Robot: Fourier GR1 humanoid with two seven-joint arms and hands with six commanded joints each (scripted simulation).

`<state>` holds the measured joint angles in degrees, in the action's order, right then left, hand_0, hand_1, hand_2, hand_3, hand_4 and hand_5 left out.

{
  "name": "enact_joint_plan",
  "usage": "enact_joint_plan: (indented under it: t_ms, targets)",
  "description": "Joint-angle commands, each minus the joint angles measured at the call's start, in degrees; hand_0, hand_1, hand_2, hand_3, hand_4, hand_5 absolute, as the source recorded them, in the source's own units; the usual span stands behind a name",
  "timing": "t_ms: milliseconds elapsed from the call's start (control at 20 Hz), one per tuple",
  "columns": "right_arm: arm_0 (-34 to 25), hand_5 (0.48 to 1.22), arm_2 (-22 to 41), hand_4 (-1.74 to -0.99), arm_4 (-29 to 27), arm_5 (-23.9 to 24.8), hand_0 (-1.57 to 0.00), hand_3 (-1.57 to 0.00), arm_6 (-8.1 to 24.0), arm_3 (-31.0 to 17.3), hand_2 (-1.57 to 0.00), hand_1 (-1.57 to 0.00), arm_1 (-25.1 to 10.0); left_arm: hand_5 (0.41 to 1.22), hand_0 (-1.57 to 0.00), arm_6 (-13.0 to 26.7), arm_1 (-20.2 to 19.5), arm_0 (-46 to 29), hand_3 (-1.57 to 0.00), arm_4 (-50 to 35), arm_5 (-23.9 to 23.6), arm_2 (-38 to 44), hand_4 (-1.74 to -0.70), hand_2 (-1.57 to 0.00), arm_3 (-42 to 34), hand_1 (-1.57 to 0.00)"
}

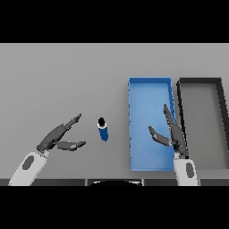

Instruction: Pick up the blue pipe and place it into the blue bin.

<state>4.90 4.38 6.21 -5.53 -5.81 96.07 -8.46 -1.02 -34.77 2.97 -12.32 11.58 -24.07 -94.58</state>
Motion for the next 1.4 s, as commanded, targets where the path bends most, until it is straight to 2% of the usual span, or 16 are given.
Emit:
enact_joint_plan:
  t_ms: [0,150,350,600,750,850,1000,1050,1100,1150,1200,1250,1350]
  targets:
    - [0.5,0.612,0.1,-1.248,0.3,0.3,0.0,0.0,-0.5,0.6,0.0,0.0,0.1,0.472,0.0,0.0,0.5,0.1,0.0,0.6,0.5,-0.9,-1.09,0.0,0.2,0.0]
    - [-0.5,0.617,0.1,-1.262,0.2,0.3,0.0,0.0,0.3,-0.2,0.0,0.0,0.4,0.447,0.0,0.2,3.3,0.8,0.0,3.3,0.3,-4.0,-1.1,0.0,0.5,0.0]
    - [0.3,0.617,0.0,-1.272,-0.2,0.1,0.0,0.0,-0.1,0.4,0.0,0.0,0.3,0.446,0.0,-0.2,7.2,2.3,0.0,4.8,0.6,-6.2,-1.12,0.0,2.9,0.0]
    - [1.4,0.607,-0.4,-1.273,-0.5,0.2,0.0,0.0,0.1,1.4,0.0,0.0,0.3,0.45,0.0,1.5,14.0,7.2,0.0,5.7,0.7,-7.7,-1.12,0.0,10.0,0.0]
    - [1.8,0.598,-1.0,-1.266,-0.9,0.0,0.0,0.0,0.1,1.4,0.0,0.0,-0.3,0.441,0.0,0.6,16.2,9.1,0.0,7.6,-0.1,-8.4,-1.1,0.0,12.8,0.0]
    - [1.1,0.598,-1.0,-1.267,-1.1,-0.2,0.0,0.0,0.5,0.5,0.0,0.0,-0.3,0.445,0.0,-1.7,17.8,10.4,0.0,9.0,-0.8,-8.5,-1.07,0.0,15.4,0.0]
    - [0.7,0.6,-1.1,-1.267,-1.1,-0.1,0.0,0.0,0.5,0.8,0.0,0.0,-0.1,0.507,0.0,-4.1,20.5,10.9,-0.02,6.9,0.5,-8.1,-1.11,-0.02,17.8,0.0]
    - [1.2,0.601,-0.9,-1.266,-1.2,-0.1,0.0,0.0,0.0,1.3,0.0,0.0,0.1,0.55,0.0,-4.4,21.4,11.1,-0.1,6.1,0.2,-7.7,-1.14,-0.11,18.0,-0.03]
    - [1.3,0.6,-0.6,-1.261,-0.9,0.0,0.0,0.0,-0.2,0.8,0.0,0.0,0.4,0.607,-0.02,-4.5,22.8,11.1,-0.26,5.1,-0.1,-7.2,-1.21,-0.29,18.8,-0.16]
    - [1.3,0.6,-0.8,-1.26,-1.0,0.0,0.0,0.0,0.2,0.8,0.0,0.0,0.3,0.73,-0.19,-4.8,23.8,10.9,-0.52,4.4,-0.1,-6.9,-1.25,-0.48,19.9,-0.35]
    - [1.4,0.602,-1.1,-1.259,-1.0,0.0,0.0,0.0,-0.2,0.4,0.0,0.0,0.1,0.828,-0.44,-4.5,25.0,10.9,-0.72,4.0,-1.1,-6.4,-1.35,-0.7,20.1,-0.59]
    - [0.9,0.605,-1.4,-1.259,-1.1,-0.2,0.0,0.0,-0.4,0.3,0.0,0.0,-0.4,0.906,-0.67,-4.9,25.2,10.6,-0.88,4.2,-1.7,-6.4,-1.42,-0.87,19.9,-0.79]
    - [0.8,0.611,-1.7,-1.262,-1.6,-0.5,0.0,0.0,-1.1,-0.1,0.0,0.0,-0.5,1.02,-0.99,-6.3,26.2,10.5,-1.1,4.1,-1.6,-6.2,-1.53,-1.12,20.5,-1.07]
